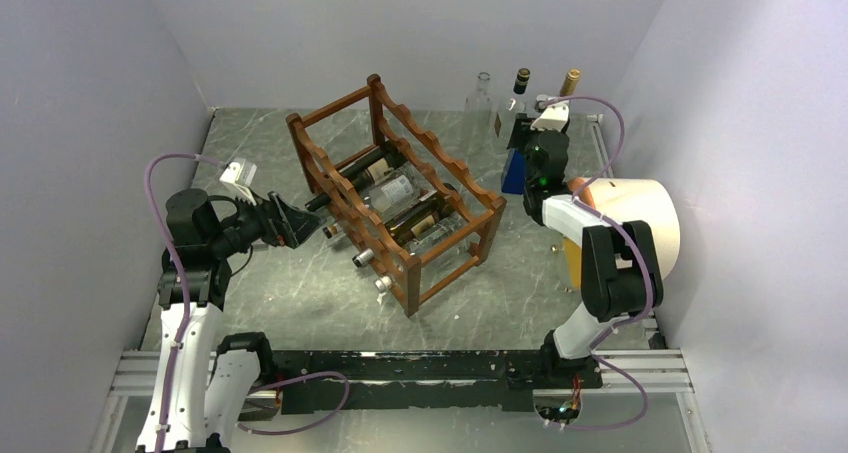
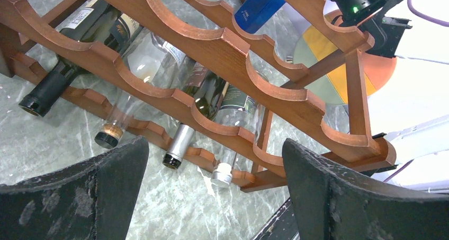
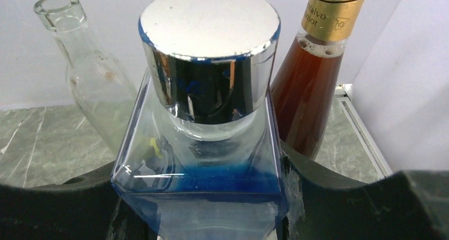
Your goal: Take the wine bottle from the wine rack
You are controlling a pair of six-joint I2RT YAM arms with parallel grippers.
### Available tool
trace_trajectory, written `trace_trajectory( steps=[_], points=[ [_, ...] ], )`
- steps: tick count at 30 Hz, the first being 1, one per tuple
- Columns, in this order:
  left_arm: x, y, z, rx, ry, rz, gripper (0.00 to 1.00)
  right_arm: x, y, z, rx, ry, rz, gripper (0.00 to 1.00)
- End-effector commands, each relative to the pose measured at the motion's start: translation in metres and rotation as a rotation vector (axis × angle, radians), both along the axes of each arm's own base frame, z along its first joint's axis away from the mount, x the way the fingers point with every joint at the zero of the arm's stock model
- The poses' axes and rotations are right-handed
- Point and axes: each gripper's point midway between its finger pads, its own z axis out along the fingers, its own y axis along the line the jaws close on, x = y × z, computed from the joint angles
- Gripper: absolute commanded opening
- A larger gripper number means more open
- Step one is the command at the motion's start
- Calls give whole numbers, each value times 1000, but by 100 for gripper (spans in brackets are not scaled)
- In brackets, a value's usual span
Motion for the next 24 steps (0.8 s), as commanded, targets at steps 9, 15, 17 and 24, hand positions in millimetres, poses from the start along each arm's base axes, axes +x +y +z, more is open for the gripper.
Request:
trace_trajectory(
  steps=[9,15,17,24],
  points=[
    [-1,-2,5,12,-50,-21,99,-20,1,68,43,-66,24,100],
    [1,2,6,19,-53,11,99,-60,14,99,225,-53,96,100],
    [4,4,4,21,-42,31,99,-78,30,110,323,-41,181,100],
    [6,9,3,30,-34,66,99,-149,40,120,524,196,192,100]
  ],
)
